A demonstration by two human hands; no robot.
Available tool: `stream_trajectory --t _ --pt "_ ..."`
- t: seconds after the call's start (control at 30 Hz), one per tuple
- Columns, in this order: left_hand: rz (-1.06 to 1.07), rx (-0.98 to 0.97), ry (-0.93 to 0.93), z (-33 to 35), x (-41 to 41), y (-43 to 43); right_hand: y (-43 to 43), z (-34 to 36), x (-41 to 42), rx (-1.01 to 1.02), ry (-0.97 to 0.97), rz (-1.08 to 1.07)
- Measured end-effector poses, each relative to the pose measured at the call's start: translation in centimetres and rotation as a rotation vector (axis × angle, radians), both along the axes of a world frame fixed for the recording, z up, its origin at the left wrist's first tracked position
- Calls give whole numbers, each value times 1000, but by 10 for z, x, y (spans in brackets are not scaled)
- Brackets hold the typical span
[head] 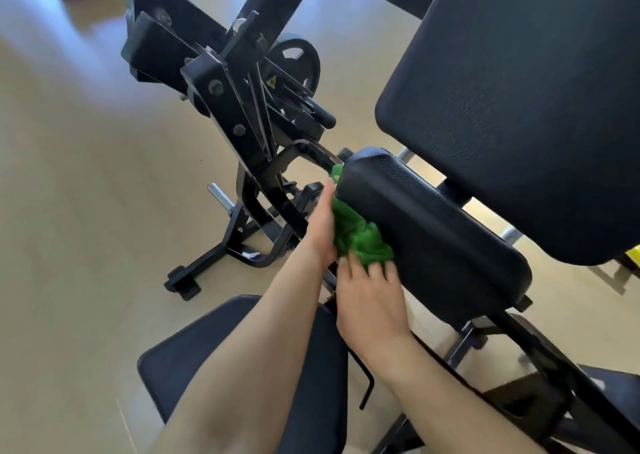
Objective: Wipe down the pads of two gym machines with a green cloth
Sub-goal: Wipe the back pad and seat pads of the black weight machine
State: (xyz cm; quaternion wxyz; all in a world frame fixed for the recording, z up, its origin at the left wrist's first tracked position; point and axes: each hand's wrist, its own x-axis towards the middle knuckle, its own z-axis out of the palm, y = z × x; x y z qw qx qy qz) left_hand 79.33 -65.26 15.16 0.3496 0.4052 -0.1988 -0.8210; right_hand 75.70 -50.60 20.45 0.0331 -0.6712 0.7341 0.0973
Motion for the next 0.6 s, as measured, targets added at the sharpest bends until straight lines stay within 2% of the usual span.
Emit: stream_trajectory --t 0.1,0.2,0.27,0.37,0.5,0.6 --pt "111 -45 -236 8 -6 15 31 -9 0 39 -111 -167" --pt "116 -59 -412 8 -16 43 41 -13 -7 -74 -157 -185" --pt "98 20 -366 5 -22 69 45 -16 -12 -80 -139 -131" --pt "136 94 -142 11 -23 98 52 -12 -26 -137 -84 -96" --pt "207 -48 8 40 -25 93 43 11 -41 -208 -73 -32" --pt "264 -189 -92 68 -21 58 7 38 -44 -248 2 55"
